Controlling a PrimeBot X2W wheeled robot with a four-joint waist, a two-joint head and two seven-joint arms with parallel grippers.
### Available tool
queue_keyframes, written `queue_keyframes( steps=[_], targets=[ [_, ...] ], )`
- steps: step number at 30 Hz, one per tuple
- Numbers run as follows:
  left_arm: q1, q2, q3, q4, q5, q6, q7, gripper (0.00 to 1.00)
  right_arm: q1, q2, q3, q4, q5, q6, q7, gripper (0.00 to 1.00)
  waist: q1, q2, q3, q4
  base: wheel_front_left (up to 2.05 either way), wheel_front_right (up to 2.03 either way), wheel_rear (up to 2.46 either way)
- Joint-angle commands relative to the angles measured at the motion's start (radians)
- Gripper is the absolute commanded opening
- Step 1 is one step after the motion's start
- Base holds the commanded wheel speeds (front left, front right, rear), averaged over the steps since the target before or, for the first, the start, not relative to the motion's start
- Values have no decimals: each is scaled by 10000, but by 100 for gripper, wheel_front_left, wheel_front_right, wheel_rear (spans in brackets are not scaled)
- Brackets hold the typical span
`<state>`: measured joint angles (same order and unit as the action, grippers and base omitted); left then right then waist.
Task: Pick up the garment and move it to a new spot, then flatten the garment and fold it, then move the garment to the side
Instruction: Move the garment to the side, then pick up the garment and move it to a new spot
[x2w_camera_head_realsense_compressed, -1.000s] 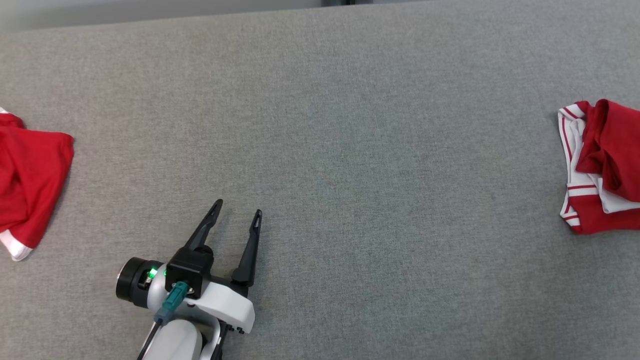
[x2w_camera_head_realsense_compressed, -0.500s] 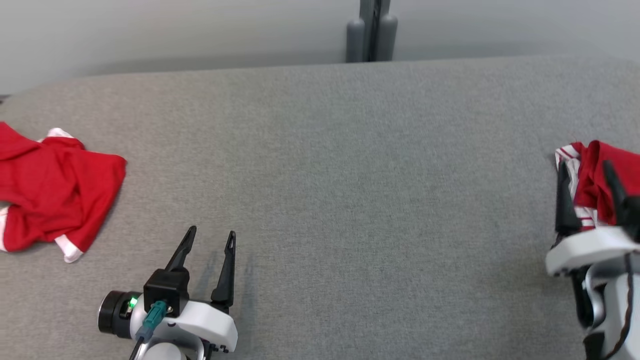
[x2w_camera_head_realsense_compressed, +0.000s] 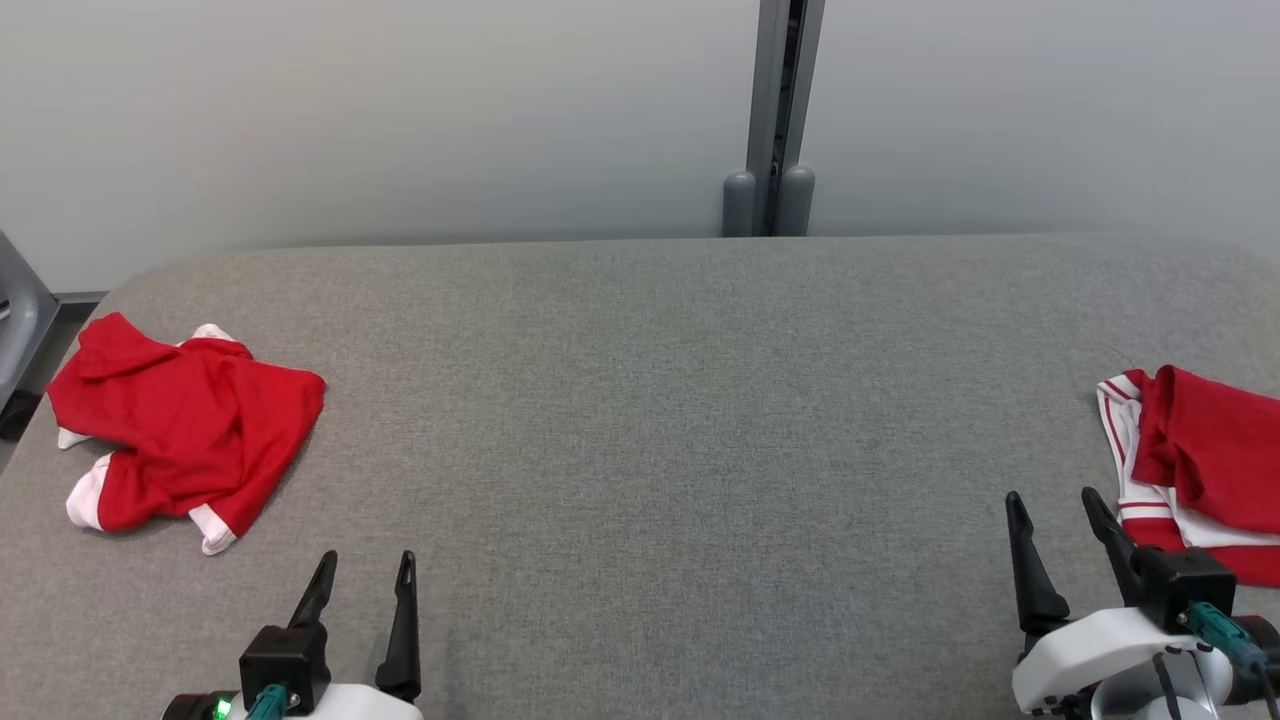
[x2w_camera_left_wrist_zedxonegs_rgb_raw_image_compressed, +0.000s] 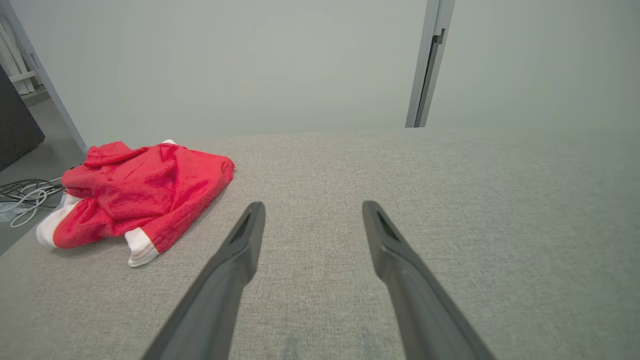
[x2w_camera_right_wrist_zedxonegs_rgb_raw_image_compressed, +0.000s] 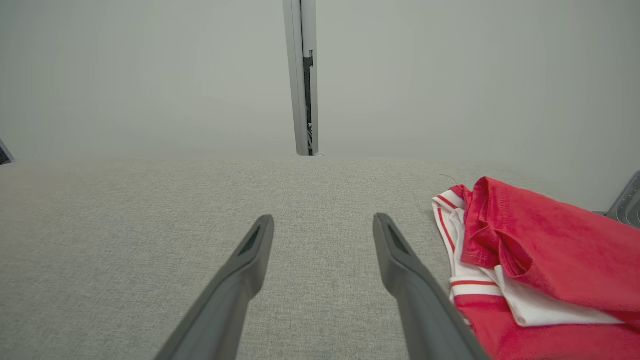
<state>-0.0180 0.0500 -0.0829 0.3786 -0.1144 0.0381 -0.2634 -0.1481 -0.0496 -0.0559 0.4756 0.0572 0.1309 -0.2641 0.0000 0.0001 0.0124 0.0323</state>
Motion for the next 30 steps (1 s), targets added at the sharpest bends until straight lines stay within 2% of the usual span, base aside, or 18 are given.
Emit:
queue_keyframes(
  steps=[1, 8, 23, 30],
  targets=[
    [116, 31, 100, -14, -21, 45, -13, 100, 138, -56, 60, -85, 271, -4, 0, 100, 0, -1, -149, 6, 0, 0, 0],
    [502, 27, 368, -62, 37, 41, -13, 100, 531, -52, 312, -367, 835, -4, 0, 100, 0, -1, -532, 15, 0, 0, 0],
    [666, 26, 432, -188, -68, 72, -14, 100, 724, -45, 495, -447, 918, -2, 0, 100, 0, -1, -651, 102, 0, 0, 0],
    [412, 27, 601, -106, -103, 99, -14, 100, 672, -49, 785, -328, 805, -2, 0, 100, 0, -1, -470, 758, 0, 0, 0]
  ],
)
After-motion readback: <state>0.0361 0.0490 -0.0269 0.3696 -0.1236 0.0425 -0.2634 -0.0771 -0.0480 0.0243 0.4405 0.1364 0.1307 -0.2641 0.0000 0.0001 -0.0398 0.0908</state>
